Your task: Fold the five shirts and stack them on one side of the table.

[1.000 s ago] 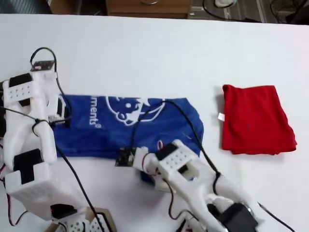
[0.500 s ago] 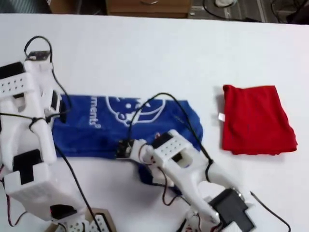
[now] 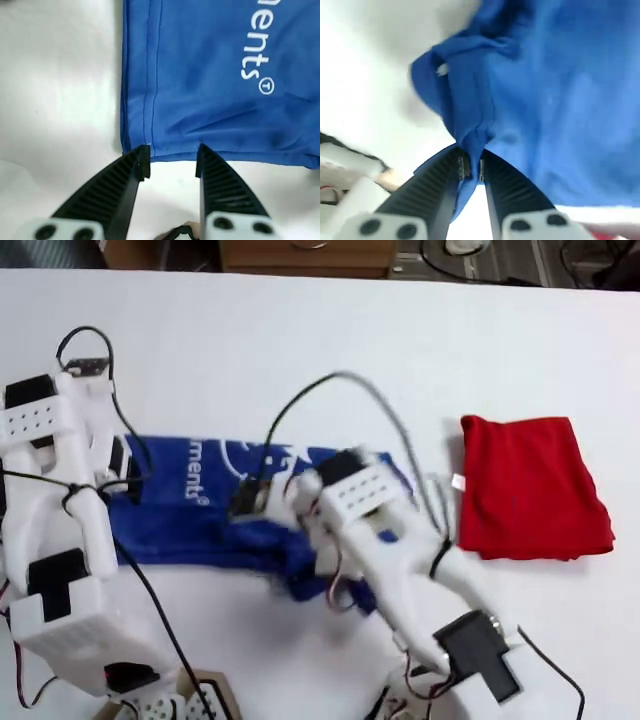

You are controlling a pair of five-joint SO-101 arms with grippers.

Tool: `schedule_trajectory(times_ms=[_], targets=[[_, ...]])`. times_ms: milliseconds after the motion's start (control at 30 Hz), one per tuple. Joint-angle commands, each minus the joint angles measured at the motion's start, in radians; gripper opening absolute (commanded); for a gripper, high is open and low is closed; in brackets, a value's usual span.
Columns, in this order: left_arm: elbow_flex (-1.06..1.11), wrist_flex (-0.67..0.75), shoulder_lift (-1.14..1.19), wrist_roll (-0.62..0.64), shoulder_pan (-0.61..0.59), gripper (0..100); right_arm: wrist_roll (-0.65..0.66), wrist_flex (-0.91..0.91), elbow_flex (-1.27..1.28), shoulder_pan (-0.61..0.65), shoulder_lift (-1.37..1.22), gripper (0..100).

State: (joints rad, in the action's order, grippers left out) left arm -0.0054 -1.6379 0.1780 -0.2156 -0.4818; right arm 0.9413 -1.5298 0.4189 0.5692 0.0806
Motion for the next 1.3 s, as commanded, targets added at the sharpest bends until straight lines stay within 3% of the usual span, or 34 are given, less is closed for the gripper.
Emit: schedule_trajectory(times_ms=[0, 200, 767, 1000, 1167, 1267], targets=[[-0.002, 0.011, -0.055, -0.006, -0.005, 18, 0.074, -0.024, -0.16, -0.122, -0.002, 1.9], [-0.002, 0.025, -0.054, -0.006, -0.002, 18, 0.173, -0.018, -0.325, -0.191, -0.074, 1.9], [-0.002, 0.021, -0.054, -0.006, -0.002, 18, 0.173, 0.031, -0.712, -0.186, -0.509, 2.3], [-0.002, 0.018, -0.054, -0.006, -0.002, 18, 0.129, 0.03, -0.838, -0.242, -0.516, 19.9], [-0.002, 0.023, -0.054, -0.006, -0.002, 18, 0.126, 0.025, -0.87, -0.314, -0.515, 15.9], [-0.002, 0.023, -0.054, -0.008, -0.002, 18, 0.126, -0.073, -0.887, -0.338, -0.495, 12.3]])
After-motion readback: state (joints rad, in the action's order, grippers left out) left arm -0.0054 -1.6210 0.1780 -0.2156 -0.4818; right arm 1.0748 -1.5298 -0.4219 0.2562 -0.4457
